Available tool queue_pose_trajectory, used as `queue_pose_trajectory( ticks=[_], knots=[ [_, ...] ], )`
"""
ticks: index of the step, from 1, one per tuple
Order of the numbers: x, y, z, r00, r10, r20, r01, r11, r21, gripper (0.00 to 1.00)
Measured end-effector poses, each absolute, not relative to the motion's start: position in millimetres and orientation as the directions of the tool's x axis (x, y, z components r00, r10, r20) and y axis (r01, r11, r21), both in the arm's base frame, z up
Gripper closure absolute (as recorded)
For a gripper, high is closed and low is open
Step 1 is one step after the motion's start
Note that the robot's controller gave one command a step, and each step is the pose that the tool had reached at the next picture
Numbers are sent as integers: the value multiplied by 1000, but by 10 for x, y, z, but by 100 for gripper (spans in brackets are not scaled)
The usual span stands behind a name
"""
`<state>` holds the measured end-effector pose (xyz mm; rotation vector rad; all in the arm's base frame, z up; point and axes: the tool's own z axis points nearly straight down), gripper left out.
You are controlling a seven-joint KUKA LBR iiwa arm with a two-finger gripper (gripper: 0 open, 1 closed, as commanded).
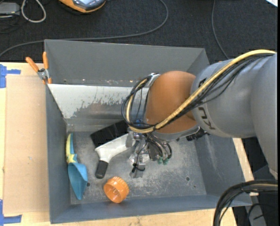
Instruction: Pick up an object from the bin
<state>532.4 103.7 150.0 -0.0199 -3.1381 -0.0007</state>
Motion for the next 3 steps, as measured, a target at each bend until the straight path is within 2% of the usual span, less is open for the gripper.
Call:
queue_pose_trajectory(
  ticks=[1, 2, 3],
  knots=[
    [5324, 1037, 1500, -1000, 13, 3, 13, 1000, 0, 0],
    [5324, 770, 1540, -954, -301, 5, -301, 954, 2, 0],
    [5143, 1162, 973, -997, -81, 5, -81, 997, 0, 0]
  ],
)
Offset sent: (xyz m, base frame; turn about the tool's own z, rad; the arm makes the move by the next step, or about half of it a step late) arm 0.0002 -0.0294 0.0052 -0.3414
